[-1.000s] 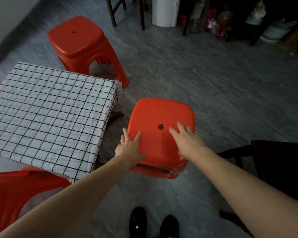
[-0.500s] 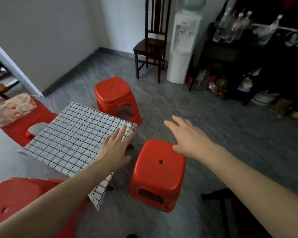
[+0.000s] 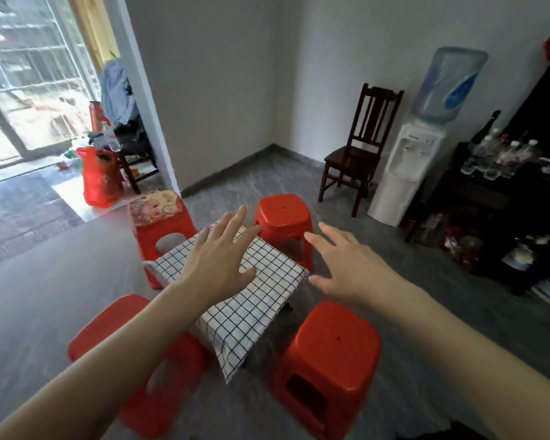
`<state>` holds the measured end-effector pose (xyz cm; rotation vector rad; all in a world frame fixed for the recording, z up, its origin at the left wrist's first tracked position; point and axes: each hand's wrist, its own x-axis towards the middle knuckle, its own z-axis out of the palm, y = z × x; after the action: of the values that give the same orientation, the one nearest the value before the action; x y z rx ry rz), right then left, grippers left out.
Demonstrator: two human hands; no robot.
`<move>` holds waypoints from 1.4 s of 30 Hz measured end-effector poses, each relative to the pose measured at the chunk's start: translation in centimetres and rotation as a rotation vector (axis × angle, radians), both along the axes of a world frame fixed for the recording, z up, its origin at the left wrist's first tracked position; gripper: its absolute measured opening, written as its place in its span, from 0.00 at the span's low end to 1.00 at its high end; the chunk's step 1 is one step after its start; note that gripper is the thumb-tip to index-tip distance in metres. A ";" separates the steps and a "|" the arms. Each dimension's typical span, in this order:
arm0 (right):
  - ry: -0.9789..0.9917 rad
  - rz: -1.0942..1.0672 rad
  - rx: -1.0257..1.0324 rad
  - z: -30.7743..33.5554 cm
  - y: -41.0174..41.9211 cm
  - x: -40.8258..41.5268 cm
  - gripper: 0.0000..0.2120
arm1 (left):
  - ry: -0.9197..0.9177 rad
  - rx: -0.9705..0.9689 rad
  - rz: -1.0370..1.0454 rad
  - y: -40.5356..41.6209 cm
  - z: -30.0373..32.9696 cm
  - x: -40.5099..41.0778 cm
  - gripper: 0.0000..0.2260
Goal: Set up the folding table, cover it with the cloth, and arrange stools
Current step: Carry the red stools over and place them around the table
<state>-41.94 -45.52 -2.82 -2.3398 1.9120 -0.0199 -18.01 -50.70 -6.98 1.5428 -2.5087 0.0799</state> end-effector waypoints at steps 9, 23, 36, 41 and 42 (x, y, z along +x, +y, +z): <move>-0.050 0.243 -0.020 2.3 5.4 17.5 0.37 | -0.009 0.018 0.230 11.9 2.6 17.1 0.36; -0.159 0.617 0.027 -0.4 17.5 46.1 0.35 | -0.051 0.112 0.673 34.0 0.7 41.7 0.36; -0.114 0.780 0.030 -2.1 14.9 61.3 0.35 | -0.045 0.176 0.841 36.5 -2.3 55.2 0.37; -0.102 0.798 0.080 -3.6 9.9 67.4 0.35 | -0.058 0.215 0.850 32.5 -2.4 61.0 0.37; -0.104 0.795 0.086 -3.9 8.7 68.6 0.35 | -0.073 0.225 0.845 31.4 -2.3 62.2 0.37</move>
<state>26.64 -36.77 -6.69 -2.7799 0.8151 0.0131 44.23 -19.34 -9.25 2.6175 -1.7711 -0.0302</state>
